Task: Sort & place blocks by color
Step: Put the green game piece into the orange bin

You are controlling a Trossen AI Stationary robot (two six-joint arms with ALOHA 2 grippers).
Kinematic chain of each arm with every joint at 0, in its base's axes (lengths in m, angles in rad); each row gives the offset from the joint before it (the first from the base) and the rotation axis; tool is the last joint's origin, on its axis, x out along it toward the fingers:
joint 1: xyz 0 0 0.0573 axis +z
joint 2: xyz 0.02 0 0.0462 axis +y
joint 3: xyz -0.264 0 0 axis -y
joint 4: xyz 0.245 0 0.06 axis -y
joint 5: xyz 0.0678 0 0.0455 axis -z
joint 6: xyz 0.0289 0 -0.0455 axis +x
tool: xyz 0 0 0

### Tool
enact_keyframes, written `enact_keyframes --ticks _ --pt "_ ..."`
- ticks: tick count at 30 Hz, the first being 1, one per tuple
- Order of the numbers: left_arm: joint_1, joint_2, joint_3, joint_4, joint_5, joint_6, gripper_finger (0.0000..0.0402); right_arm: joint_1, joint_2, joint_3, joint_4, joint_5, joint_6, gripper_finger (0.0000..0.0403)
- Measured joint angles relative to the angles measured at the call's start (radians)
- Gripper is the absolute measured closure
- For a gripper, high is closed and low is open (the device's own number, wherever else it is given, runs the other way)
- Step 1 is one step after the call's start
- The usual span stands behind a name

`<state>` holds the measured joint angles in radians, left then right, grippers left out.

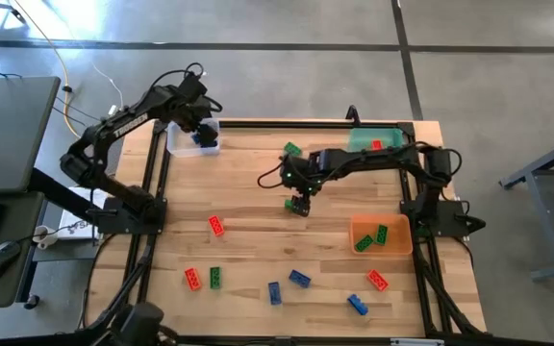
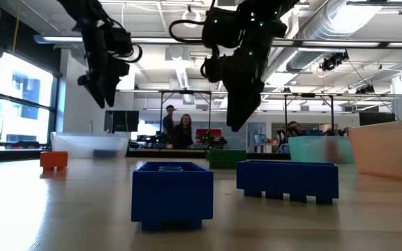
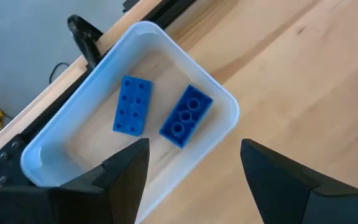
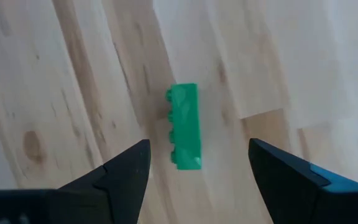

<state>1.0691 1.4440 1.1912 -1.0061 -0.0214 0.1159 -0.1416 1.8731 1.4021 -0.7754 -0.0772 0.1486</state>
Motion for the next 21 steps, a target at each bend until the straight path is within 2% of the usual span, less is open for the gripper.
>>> enact_keyframes --ticks 11,21 --pt "-0.073 -0.188 0.000 -0.103 0.009 -0.034 0.0161 0.019 0.088 0.000 0.058 -0.002 0.008 0.0144" --pt "-0.133 -0.299 0.000 -0.151 0.047 -0.060 0.0161 0.019 0.166 0.000 0.076 -0.001 0.035 0.0144"
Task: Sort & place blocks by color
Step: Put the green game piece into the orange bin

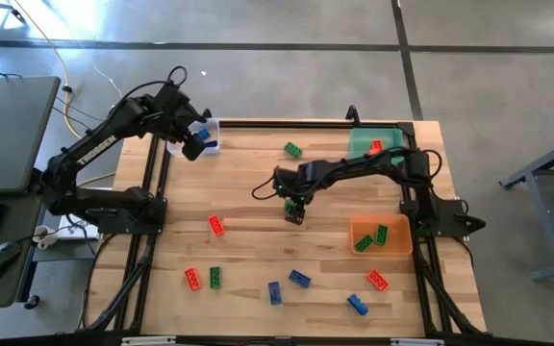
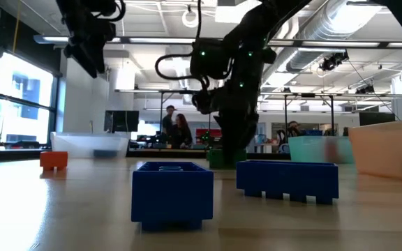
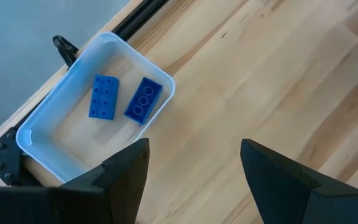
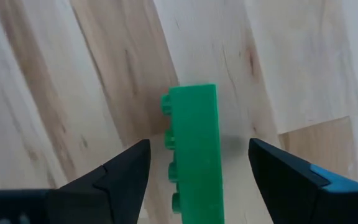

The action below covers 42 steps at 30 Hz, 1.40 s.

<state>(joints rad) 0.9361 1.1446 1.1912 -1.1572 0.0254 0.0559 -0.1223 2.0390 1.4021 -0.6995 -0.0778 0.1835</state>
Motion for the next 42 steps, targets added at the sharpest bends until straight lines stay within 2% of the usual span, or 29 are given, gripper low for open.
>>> enact_keyframes --ticks 3,5,12,20,30,42 --pt "-0.010 -0.019 0.000 -0.002 -0.002 0.000 0.0161 0.001 0.009 0.000 -0.003 -0.001 0.021 0.0160" --pt "-0.011 -0.026 0.000 -0.003 -0.002 0.000 0.0161 0.001 0.009 0.000 -0.007 0.003 0.040 0.0186" --pt "-0.011 -0.034 0.000 -0.008 -0.003 0.000 0.0161 0.000 0.009 0.002 -0.021 -0.020 0.141 0.0333" --pt "-0.058 -0.035 0.000 -0.052 -0.003 0.000 0.0161 0.061 -0.027 -0.001 -0.069 -0.033 0.265 0.0334" --pt "-0.200 -0.039 0.000 -0.071 -0.003 -0.027 0.0161 0.220 -0.097 0.000 -0.150 0.102 0.505 0.0334" --pt "-0.331 -0.039 0.000 -0.049 -0.003 -0.088 0.0161 0.398 -0.164 0.000 -0.398 0.187 0.746 0.0334"
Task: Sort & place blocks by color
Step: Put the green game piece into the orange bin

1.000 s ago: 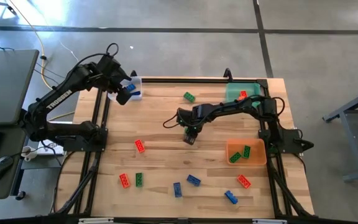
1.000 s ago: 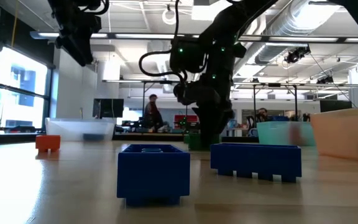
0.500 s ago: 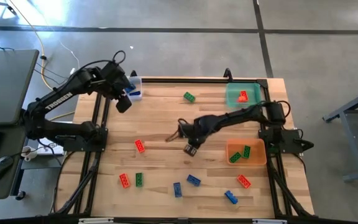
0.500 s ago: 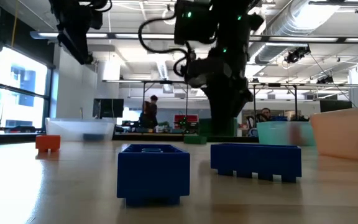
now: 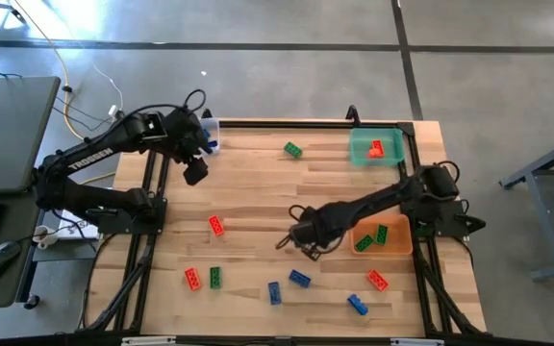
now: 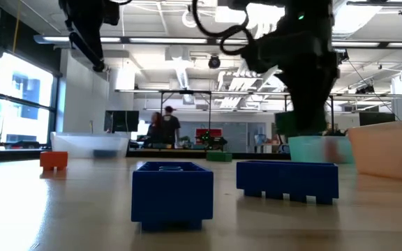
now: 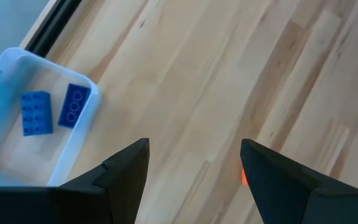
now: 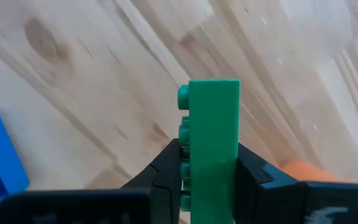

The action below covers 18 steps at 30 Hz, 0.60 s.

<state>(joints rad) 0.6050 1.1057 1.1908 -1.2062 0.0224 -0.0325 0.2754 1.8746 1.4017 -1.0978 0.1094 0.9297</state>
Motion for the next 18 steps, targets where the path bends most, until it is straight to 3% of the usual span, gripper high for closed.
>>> enact_keyframes --ticks 12,18 --pt "-0.072 0.000 0.000 0.004 0.000 -0.107 0.0161 0.060 -0.126 -0.004 -0.200 0.148 0.035 0.0334" --pt "-0.097 0.000 0.000 0.004 0.000 -0.163 0.0161 0.094 -0.292 -0.151 -0.200 0.180 0.093 0.0334"
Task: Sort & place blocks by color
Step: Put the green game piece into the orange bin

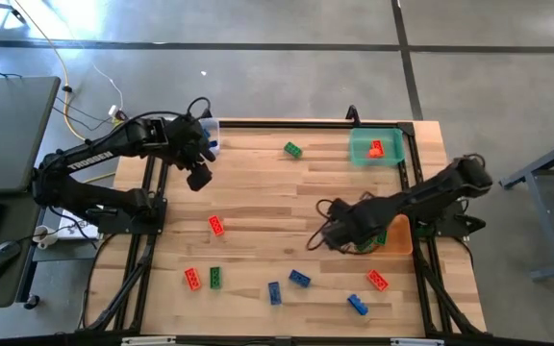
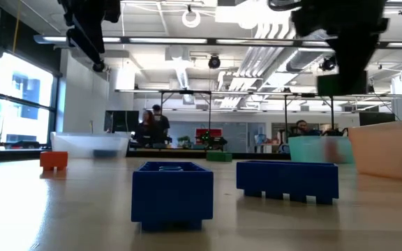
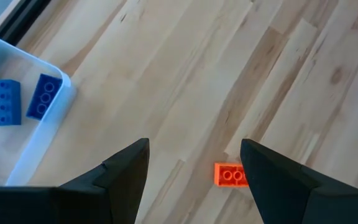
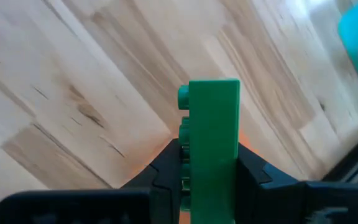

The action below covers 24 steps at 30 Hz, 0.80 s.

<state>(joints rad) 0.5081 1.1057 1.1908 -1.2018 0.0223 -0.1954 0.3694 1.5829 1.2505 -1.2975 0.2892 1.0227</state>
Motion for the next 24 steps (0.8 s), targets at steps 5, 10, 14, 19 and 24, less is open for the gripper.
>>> enact_keyframes --ticks 5,10,14,19,24 --pt "-0.021 0.000 0.000 0.000 0.000 -0.041 0.0161 0.039 -0.178 -0.165 0.086 0.000 0.087 0.0334" --pt "-0.047 0.000 0.000 0.000 -0.003 -0.112 0.0161 0.057 -0.324 -0.308 0.157 -0.013 0.170 0.0334" --pt "-0.072 0.001 0.000 0.000 -0.011 -0.220 0.0161 0.059 -0.402 -0.400 0.232 -0.075 0.193 0.0334" --pt "-0.116 0.001 0.000 -0.003 -0.041 -0.409 0.0161 0.059 -0.455 -0.494 0.329 -0.174 0.186 0.0334" --pt "-0.189 0.001 0.000 -0.005 -0.067 -0.473 0.0161 0.059 -0.462 -0.556 0.356 -0.259 0.147 0.0334"
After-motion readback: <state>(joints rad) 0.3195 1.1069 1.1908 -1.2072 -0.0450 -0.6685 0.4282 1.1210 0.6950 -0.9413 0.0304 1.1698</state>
